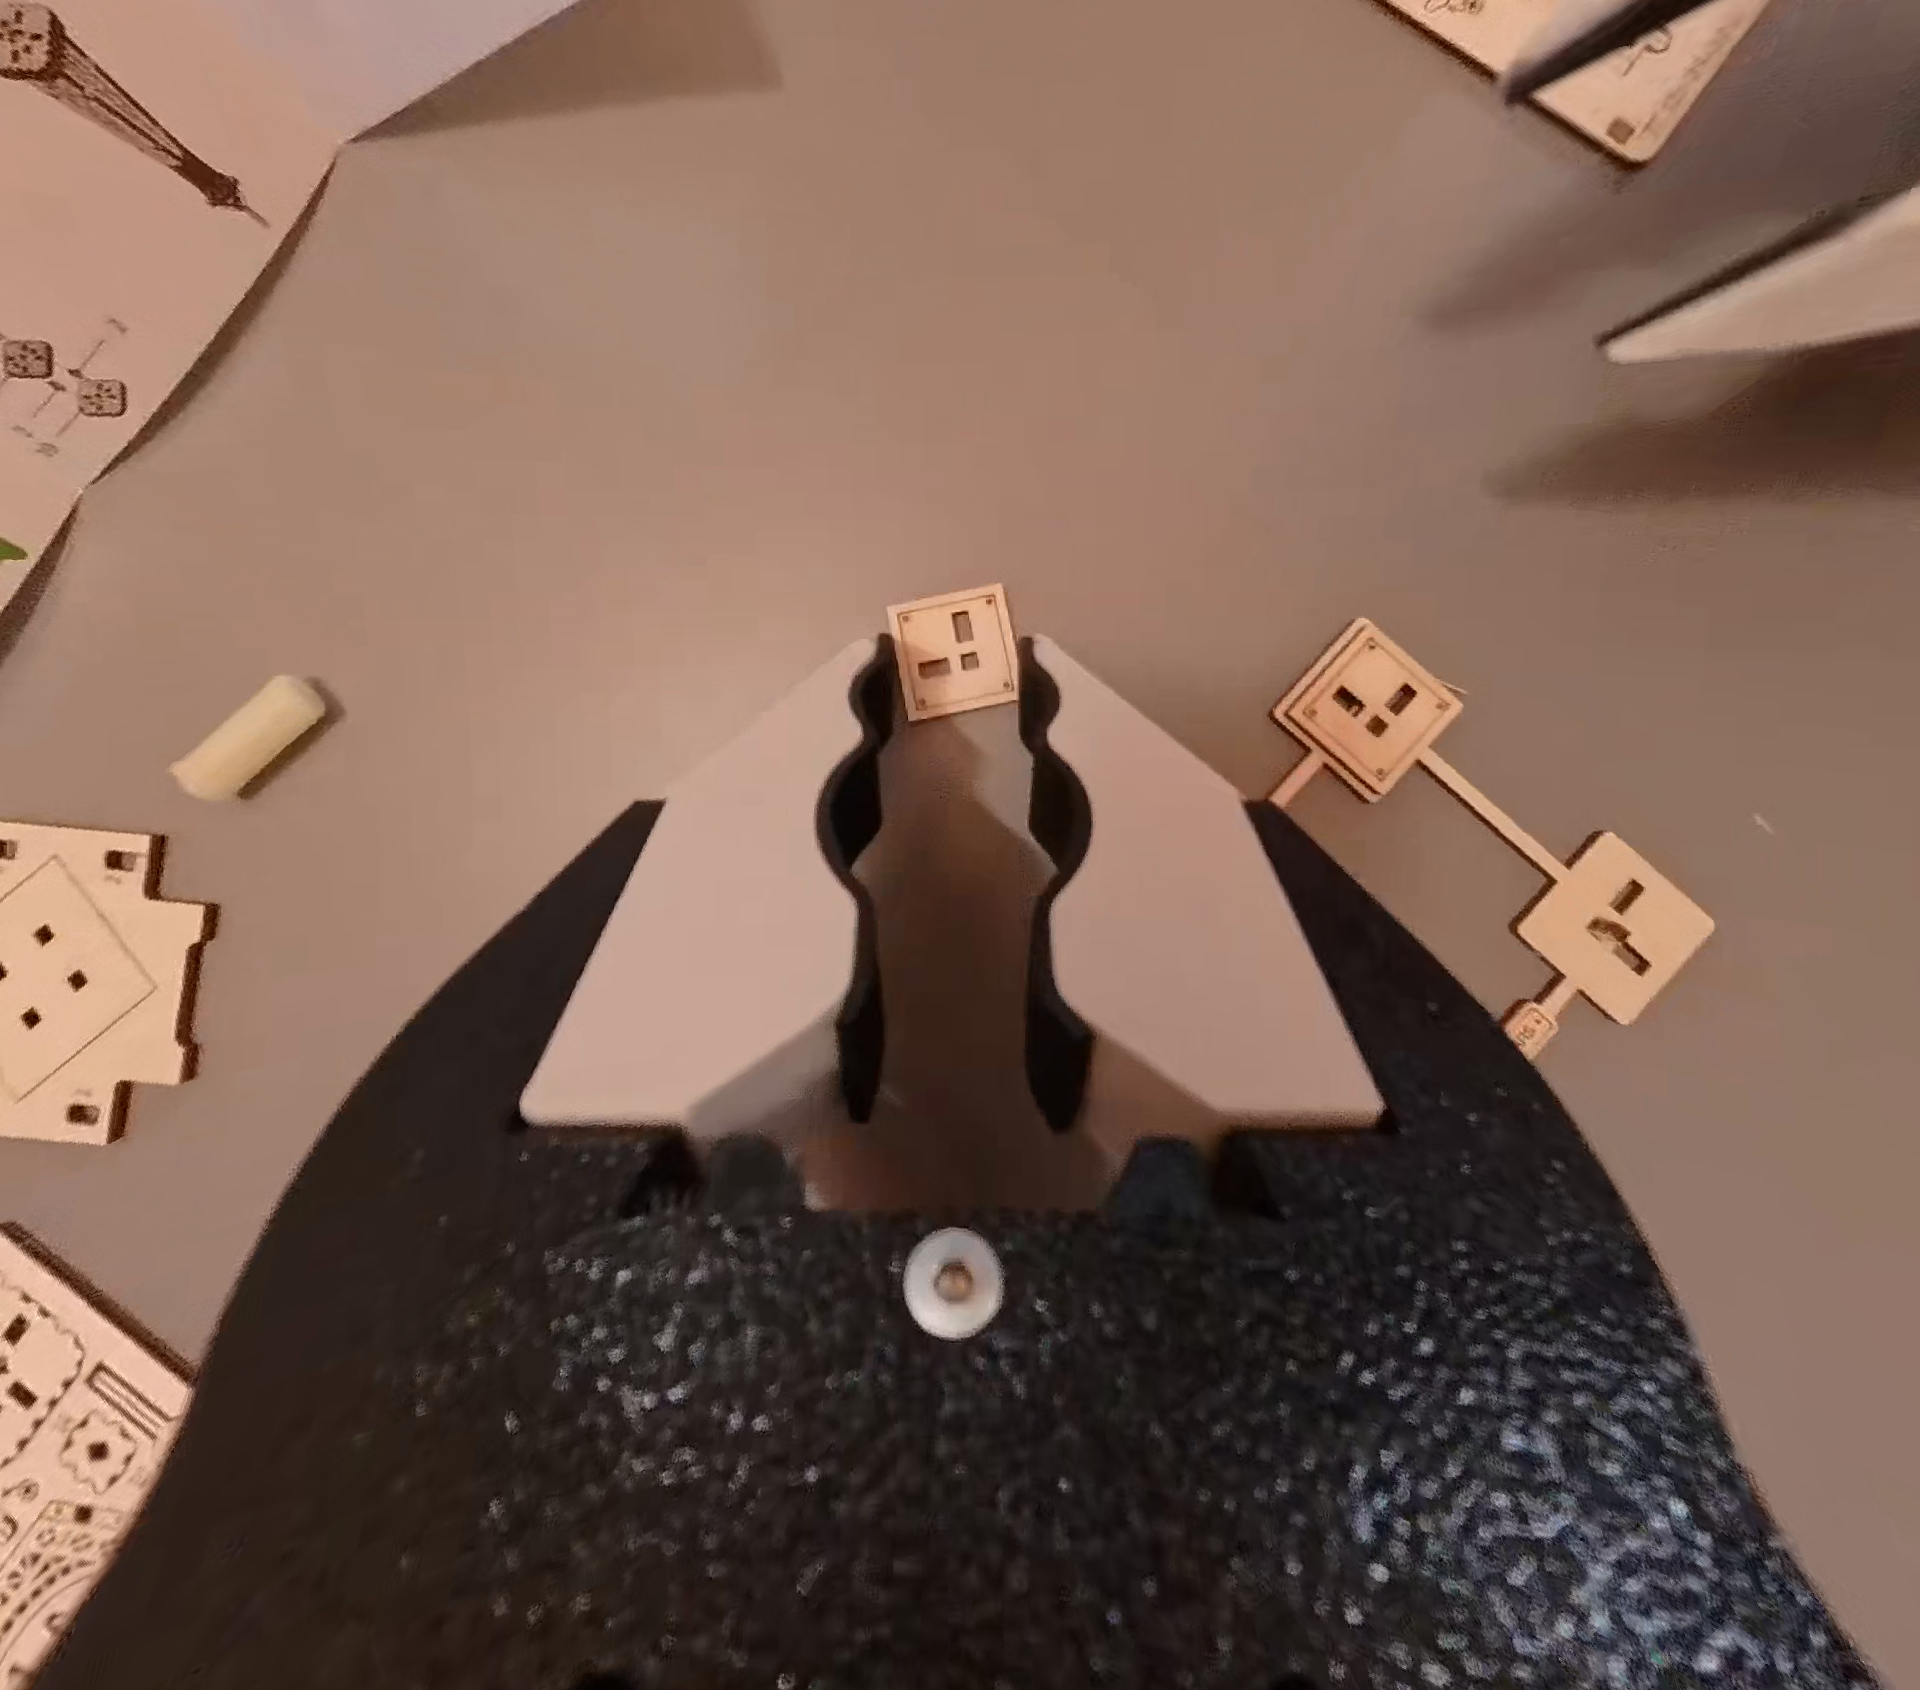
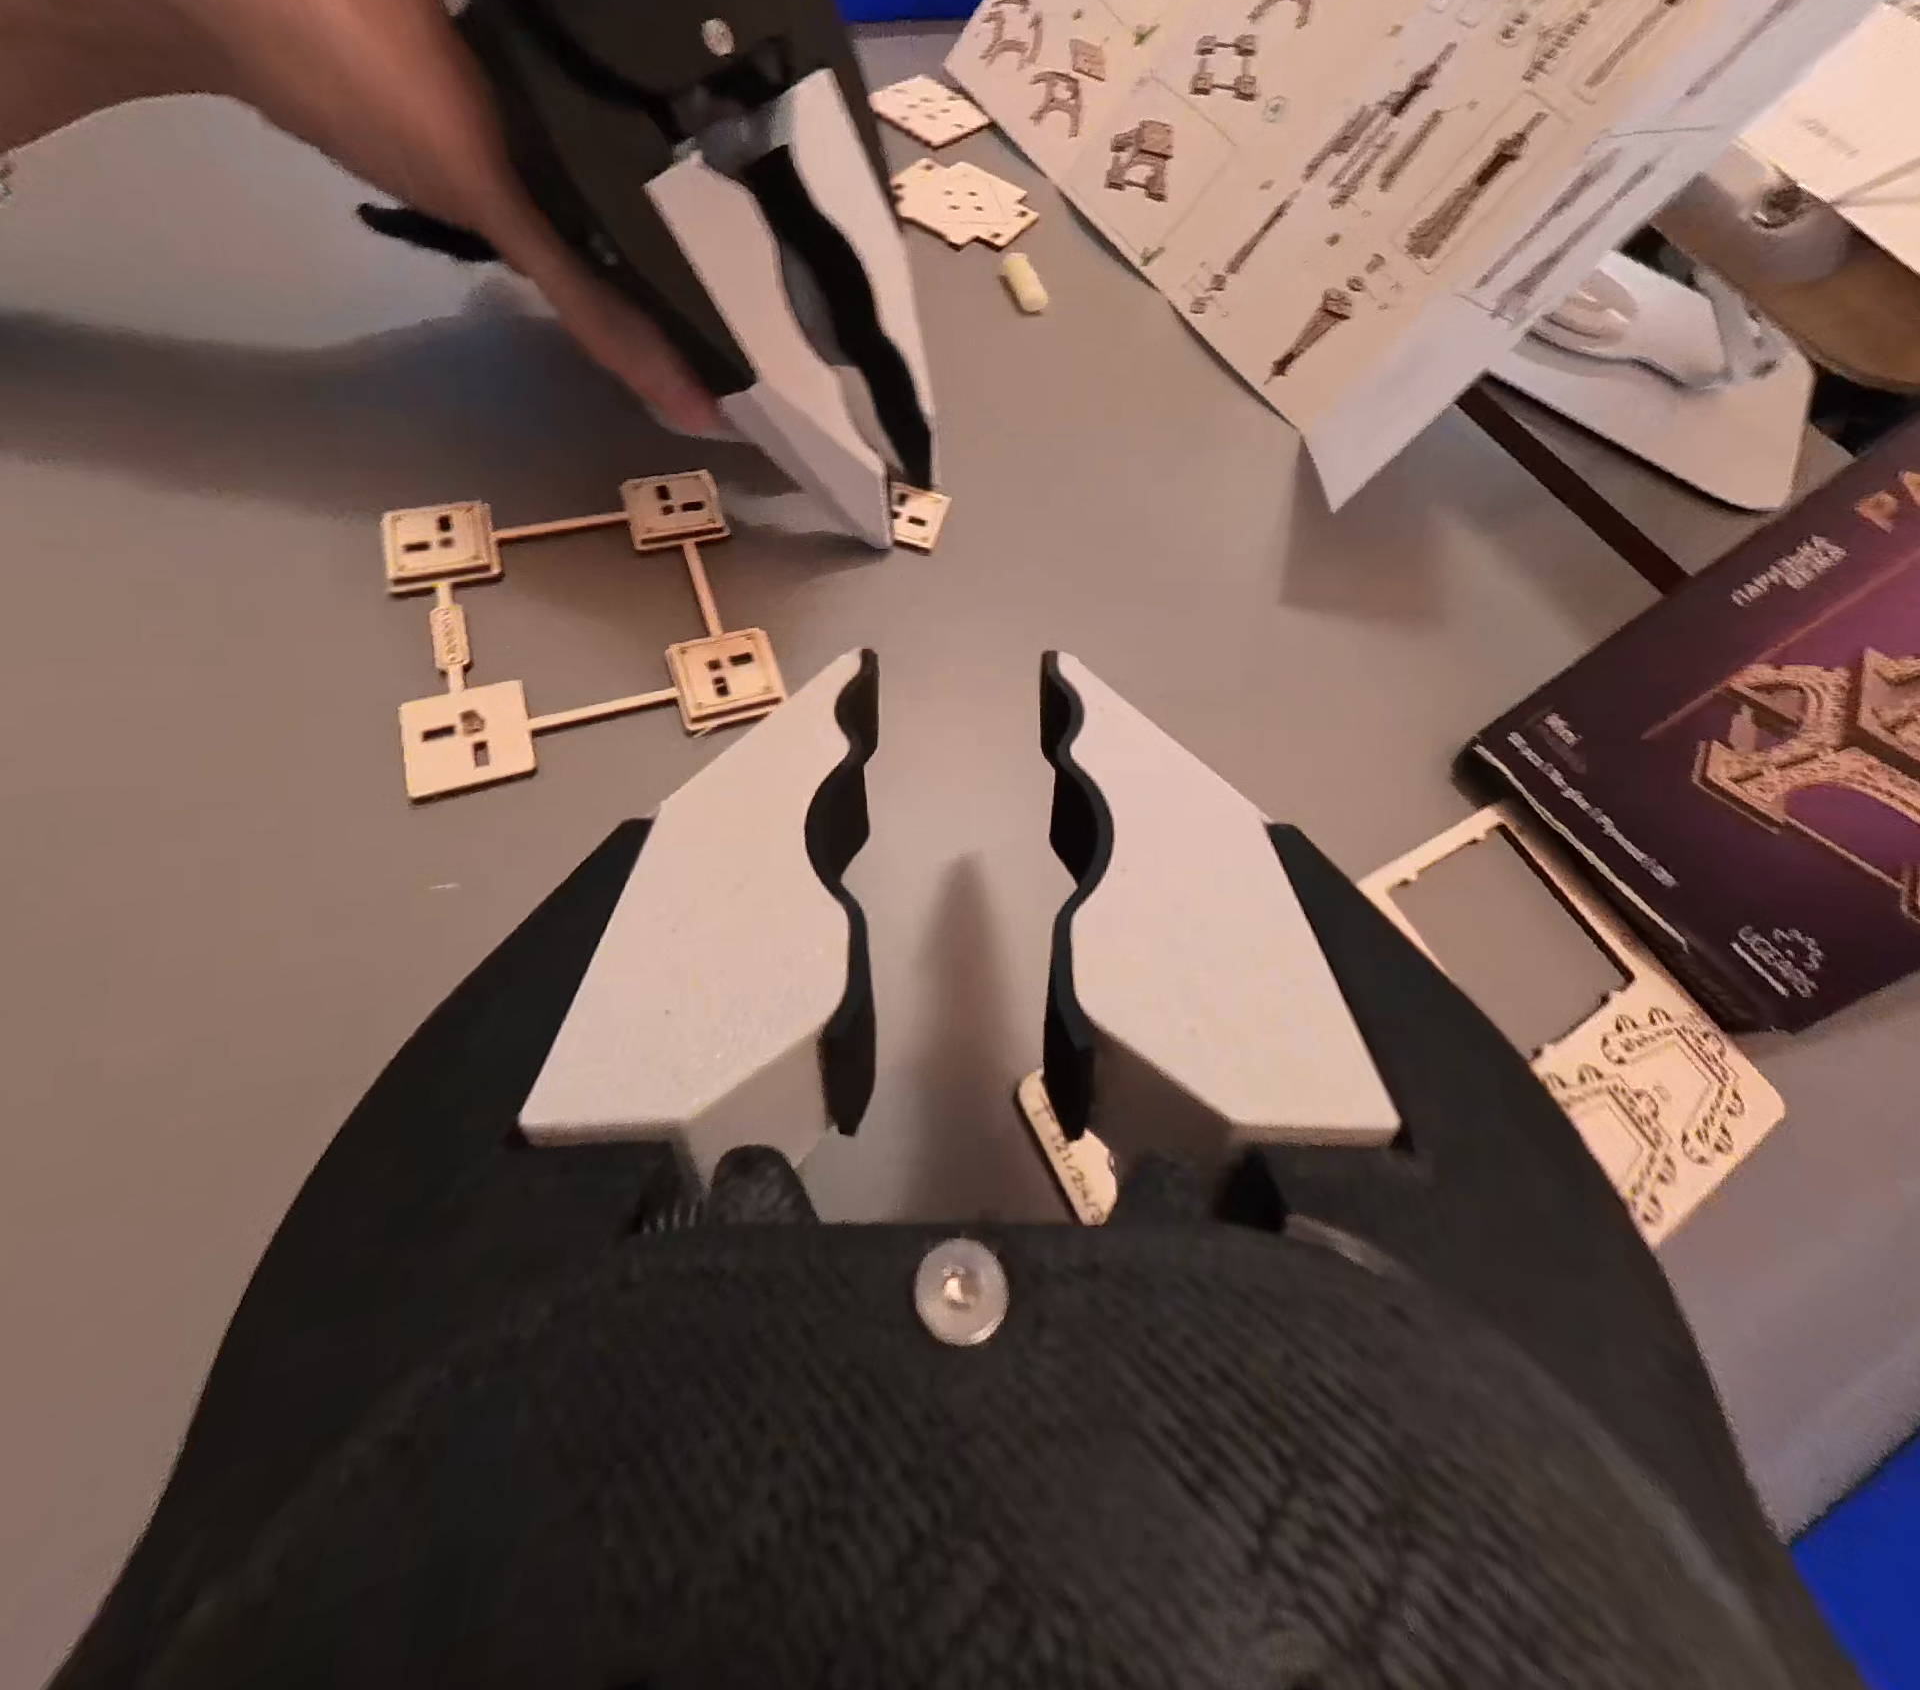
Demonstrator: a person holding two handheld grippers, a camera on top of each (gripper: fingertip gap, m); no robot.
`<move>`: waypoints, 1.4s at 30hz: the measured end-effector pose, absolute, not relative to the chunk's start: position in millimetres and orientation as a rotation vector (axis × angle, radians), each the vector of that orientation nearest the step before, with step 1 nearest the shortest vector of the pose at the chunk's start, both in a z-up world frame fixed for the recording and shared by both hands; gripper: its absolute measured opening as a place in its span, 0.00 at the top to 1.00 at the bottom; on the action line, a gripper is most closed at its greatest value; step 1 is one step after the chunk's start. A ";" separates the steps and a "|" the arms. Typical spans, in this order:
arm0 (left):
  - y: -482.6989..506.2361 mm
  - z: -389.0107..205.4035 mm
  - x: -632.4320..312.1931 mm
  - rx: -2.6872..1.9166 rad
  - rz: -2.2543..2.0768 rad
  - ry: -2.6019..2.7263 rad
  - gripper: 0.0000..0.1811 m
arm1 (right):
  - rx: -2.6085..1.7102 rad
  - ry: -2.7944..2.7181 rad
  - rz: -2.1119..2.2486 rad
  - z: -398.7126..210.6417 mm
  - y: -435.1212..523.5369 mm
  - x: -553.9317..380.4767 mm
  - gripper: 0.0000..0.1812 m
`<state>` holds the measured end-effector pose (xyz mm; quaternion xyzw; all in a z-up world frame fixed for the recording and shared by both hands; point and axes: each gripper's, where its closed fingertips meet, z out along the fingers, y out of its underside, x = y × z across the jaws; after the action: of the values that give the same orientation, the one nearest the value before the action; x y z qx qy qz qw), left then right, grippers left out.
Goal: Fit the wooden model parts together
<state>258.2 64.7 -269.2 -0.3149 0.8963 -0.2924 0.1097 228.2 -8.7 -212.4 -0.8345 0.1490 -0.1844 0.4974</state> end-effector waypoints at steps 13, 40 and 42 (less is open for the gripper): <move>18.5 -193.1 148.0 0.298 -1.076 2.368 0.89 | -1.746 0.495 0.384 -179.3 4.6 172.5 0.82; 43.0 -136.6 164.4 -0.543 -1.054 1.760 0.76 | -1.078 0.580 0.523 -117.7 39.0 176.2 1.00; 41.3 -137.3 165.0 -0.562 -1.071 1.761 0.76 | -1.076 0.586 0.530 -118.4 43.4 173.0 1.00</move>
<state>165.0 41.3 -137.3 -0.2307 0.7222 -0.4394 0.4818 173.0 43.4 -118.4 -0.4987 0.2719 0.2458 0.7854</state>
